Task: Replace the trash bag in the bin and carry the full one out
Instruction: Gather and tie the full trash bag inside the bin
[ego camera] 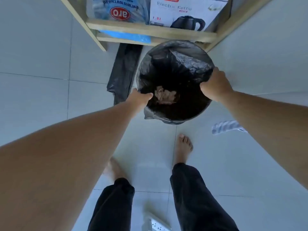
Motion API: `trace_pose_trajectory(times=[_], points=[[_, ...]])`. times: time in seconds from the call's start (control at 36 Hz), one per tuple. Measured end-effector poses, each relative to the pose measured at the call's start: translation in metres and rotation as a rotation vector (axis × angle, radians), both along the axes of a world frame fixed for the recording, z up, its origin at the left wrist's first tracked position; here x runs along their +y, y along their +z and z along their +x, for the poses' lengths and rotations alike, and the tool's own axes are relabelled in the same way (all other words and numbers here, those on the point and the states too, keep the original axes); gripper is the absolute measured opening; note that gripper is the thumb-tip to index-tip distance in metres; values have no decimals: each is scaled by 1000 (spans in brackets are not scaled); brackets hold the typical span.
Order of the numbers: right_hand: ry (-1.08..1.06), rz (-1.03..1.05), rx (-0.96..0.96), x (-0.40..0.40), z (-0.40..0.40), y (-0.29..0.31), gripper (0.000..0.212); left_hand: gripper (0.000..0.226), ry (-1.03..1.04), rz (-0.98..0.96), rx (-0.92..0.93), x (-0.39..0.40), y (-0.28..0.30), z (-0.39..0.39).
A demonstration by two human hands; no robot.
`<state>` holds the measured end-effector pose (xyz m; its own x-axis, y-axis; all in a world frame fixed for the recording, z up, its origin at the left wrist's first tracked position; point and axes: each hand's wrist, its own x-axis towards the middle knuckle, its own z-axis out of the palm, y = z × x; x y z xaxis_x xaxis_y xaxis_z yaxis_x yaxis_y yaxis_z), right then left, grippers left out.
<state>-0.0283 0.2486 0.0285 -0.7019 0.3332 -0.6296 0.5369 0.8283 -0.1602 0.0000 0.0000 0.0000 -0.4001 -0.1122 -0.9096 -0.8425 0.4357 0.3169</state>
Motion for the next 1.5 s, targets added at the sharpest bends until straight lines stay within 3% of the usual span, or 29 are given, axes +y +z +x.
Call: trace_pose_trajectory(times=[0.06,0.08,0.14,0.22,0.33,0.47,0.56,0.64,0.78,0.95,1.03,1.2,1.36,1.42,1.5], points=[[-86,28,-48,7,-4,-15,59,20,124,68,-25,9,-11,2],[-139,40,-67,9,-6,-19,51,12,182,100,-17,9,-11,5],[-179,25,-23,14,-4,-29,35,22,251,113,11,12,-18,9],[-230,-25,-24,14,6,-33,32,33,281,79,38,9,-17,14],[-377,-210,29,10,25,-40,24,21,191,-40,92,-12,-17,16],[-670,-406,47,3,58,-55,24,25,146,93,13,-36,-8,30],[-805,-515,42,-22,71,-30,21,36,292,174,-18,-49,-8,43],[-915,-627,-6,-37,86,-23,17,17,456,193,12,-55,-8,52],[-797,-644,-181,-46,107,-16,38,14,557,36,134,-53,-2,47],[-859,-613,29,-23,57,-25,33,19,383,-45,199,-54,3,33],[-779,-593,71,-8,20,-36,28,18,355,-55,210,-56,5,29],[-703,-526,162,16,7,-50,21,16,453,-146,367,-48,17,24],[-677,-288,390,-2,38,-34,31,13,542,-33,390,-23,40,16],[-702,-321,429,-7,46,-33,31,15,535,55,376,-15,50,12],[-878,-560,406,-14,54,-25,20,17,507,155,392,-6,64,6]])
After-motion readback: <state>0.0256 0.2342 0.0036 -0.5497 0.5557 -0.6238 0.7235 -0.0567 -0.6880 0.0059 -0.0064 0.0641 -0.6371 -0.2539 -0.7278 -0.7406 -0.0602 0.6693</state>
